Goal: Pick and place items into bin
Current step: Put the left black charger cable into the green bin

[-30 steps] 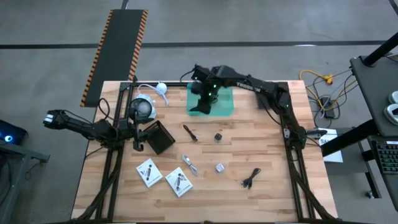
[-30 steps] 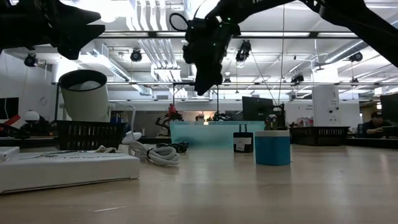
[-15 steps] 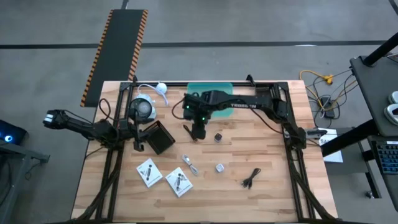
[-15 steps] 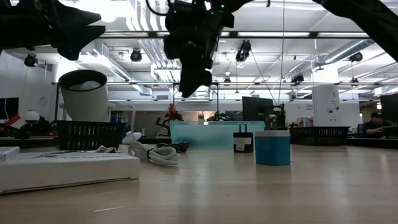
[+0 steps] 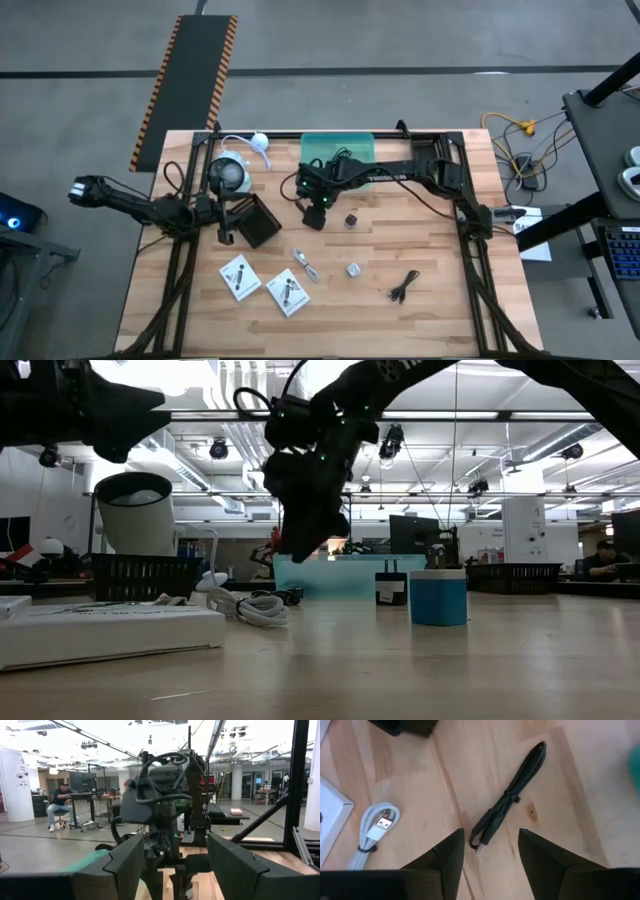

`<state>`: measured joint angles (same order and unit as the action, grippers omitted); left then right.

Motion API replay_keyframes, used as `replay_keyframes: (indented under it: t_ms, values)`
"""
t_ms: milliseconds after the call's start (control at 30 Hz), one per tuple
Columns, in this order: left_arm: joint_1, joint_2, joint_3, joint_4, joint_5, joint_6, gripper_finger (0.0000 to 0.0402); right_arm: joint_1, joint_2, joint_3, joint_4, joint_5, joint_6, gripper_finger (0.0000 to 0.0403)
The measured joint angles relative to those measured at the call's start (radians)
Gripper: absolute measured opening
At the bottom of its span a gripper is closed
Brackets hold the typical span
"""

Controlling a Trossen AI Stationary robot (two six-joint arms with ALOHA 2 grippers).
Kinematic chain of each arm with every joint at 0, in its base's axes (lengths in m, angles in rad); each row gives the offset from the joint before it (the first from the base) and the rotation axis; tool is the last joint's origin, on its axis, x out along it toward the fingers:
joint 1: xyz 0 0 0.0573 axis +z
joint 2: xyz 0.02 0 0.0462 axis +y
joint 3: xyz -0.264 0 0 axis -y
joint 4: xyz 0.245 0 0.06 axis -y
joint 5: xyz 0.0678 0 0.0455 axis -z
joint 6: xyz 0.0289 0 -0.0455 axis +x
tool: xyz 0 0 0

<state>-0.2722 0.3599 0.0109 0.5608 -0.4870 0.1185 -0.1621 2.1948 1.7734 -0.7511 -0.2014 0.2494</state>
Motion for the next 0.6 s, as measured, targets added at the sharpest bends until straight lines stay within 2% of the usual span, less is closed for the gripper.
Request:
replay_keyframes:
  t_ms: [167,367,500,600]
  values:
    - [0.000,-0.002,0.000,-0.001,0.000,0.000,0.0203,0.010,0.002,-0.047,0.043,0.148,0.010,0.0184]
    - [0.000,0.002,0.000,-0.001,0.000,0.000,0.0203,0.035,0.002,-0.088,0.161,0.155,0.013,0.0183]
    - [0.000,0.002,0.000,-0.001,0.000,0.000,0.0203,0.049,0.002,-0.108,0.179,0.155,0.013,0.0183]
    - [0.000,0.002,0.000,-0.001,0.000,0.000,0.0203,0.065,0.002,-0.113,0.197,0.210,0.015,0.0183]
